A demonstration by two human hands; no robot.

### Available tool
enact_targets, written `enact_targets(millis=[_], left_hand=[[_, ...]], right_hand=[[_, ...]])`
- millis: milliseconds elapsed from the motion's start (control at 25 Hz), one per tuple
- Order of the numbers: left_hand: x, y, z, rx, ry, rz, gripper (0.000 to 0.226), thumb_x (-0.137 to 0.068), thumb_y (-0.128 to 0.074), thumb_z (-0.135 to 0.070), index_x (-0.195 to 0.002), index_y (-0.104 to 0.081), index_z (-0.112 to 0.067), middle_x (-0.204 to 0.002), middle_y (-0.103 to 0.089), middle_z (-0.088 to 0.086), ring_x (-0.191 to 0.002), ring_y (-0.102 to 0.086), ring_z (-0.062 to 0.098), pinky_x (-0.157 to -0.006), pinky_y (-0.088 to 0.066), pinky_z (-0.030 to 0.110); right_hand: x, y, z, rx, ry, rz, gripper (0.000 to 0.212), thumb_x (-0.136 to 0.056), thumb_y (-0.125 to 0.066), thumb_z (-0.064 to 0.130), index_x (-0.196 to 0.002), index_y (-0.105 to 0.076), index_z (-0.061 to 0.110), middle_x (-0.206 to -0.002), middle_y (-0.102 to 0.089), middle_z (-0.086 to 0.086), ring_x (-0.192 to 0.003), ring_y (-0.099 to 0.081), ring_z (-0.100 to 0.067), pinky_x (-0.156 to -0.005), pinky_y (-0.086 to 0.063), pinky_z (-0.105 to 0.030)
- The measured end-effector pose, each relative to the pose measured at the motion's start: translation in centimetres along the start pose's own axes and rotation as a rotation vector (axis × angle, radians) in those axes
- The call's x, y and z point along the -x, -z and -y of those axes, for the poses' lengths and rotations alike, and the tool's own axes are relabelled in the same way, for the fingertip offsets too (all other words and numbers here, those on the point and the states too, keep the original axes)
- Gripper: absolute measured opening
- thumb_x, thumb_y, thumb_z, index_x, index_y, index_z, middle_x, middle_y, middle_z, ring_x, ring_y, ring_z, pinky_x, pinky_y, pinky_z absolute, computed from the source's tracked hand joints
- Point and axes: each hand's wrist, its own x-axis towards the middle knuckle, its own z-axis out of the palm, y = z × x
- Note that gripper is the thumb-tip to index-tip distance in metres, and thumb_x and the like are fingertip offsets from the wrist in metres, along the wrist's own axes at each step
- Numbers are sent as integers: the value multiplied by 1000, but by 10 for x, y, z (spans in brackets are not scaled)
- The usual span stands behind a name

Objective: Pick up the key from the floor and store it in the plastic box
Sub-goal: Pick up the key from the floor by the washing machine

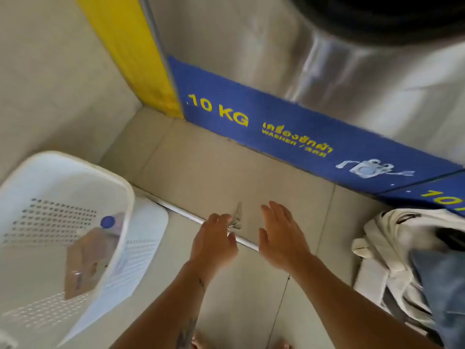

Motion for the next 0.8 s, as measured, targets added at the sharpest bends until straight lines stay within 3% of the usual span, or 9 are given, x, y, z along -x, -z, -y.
enact_targets(millis=[160, 320, 520, 680, 800], left_hand=[[-61, -61, 21, -143, -82, -108, 49, -89, -56, -29, -136, -43, -23, -136, -44, 3, -120, -47, 26, -97, -44, 37], [-89, -101, 39, -243, -122, -224, 55, -83, -62, -28, -135, -43, -25, -132, -44, 3, -116, -45, 28, -94, -44, 38], [-98, -121, 53, -234, -213, -426, 39, -86, -44, -24, -123, -58, -18, -106, -56, 7, -90, -50, 30, -76, -48, 40], [-105, -116, 55, -158, -225, -444, 27, -80, -59, -7, -106, -63, -13, -93, -62, 6, -80, -52, 30, -68, -48, 40], [-101, -102, 45, -53, -128, -406, 15, -81, -61, -4, -94, -63, -13, -90, -62, 6, -78, -56, 32, -62, -45, 38]], right_hand=[[-52, -55, -40, 79, -16, -16, 63, -98, -44, 27, -154, -18, 15, -165, -10, -9, -151, -7, -29, -122, -17, -42], [-81, -91, -65, 104, 10, -107, 63, -91, -47, 26, -149, -25, 13, -162, -18, -15, -149, -14, -35, -120, -21, -50], [-91, -115, -79, 152, 44, -193, 73, -87, -43, 38, -152, -21, 13, -164, -13, -15, -151, -8, -35, -122, -12, -53], [-91, -114, -79, 111, 36, -186, 76, -87, -44, 39, -153, -17, 15, -165, -9, -12, -152, -2, -32, -123, -6, -50], [-91, -101, -77, 106, 34, -93, 79, -88, -48, 37, -154, -11, 18, -166, 0, -8, -152, 5, -29, -123, -3, -47]])
